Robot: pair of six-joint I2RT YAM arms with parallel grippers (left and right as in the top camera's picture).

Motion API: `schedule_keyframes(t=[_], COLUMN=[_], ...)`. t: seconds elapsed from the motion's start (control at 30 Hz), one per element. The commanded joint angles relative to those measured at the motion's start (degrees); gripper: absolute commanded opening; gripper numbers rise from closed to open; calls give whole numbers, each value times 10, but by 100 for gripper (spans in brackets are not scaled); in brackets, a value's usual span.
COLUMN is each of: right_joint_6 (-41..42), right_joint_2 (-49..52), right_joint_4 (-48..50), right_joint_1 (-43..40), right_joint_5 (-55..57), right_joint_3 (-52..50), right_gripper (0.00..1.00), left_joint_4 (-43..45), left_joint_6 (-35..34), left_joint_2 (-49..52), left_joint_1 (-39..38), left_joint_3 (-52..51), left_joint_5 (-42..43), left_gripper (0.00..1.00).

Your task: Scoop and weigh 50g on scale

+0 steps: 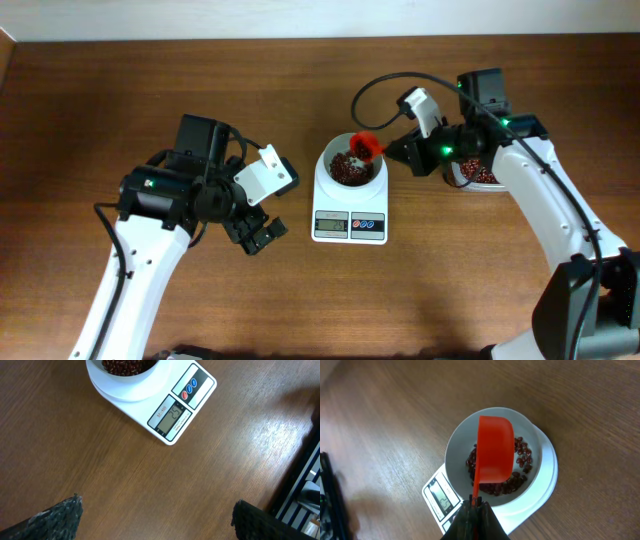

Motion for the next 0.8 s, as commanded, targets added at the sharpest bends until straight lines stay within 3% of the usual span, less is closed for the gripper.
schedule_keyframes(t=[0.0,0.1,0.23,0.37,0.63,0.77], right_joint_6=[-11,-11,-47,-61,-65,-61], right_joint_2=[-17,-23,-34,-39,-49,-49], right_joint_4=[3,4,4,11,17,14], right_joint_1=[16,24,53,74,89,101], right_joint_5=[64,126,97,211,205,150], right_joint_3=[3,9,17,17,19,22], right_gripper=[4,4,4,4,4,4], left_joint_4=[1,1,1,1,1,1], left_joint_6=[5,5,5,5,5,5], left_joint_2=[-10,-10,-10,-10,-10,-10], left_joint_1=[2,2,2,2,2,2], left_joint_3=[-2,-2,-2,-2,-2,-2], left_joint_5=[8,8,8,8,8,8], left_gripper=[99,99,99,99,99,99])
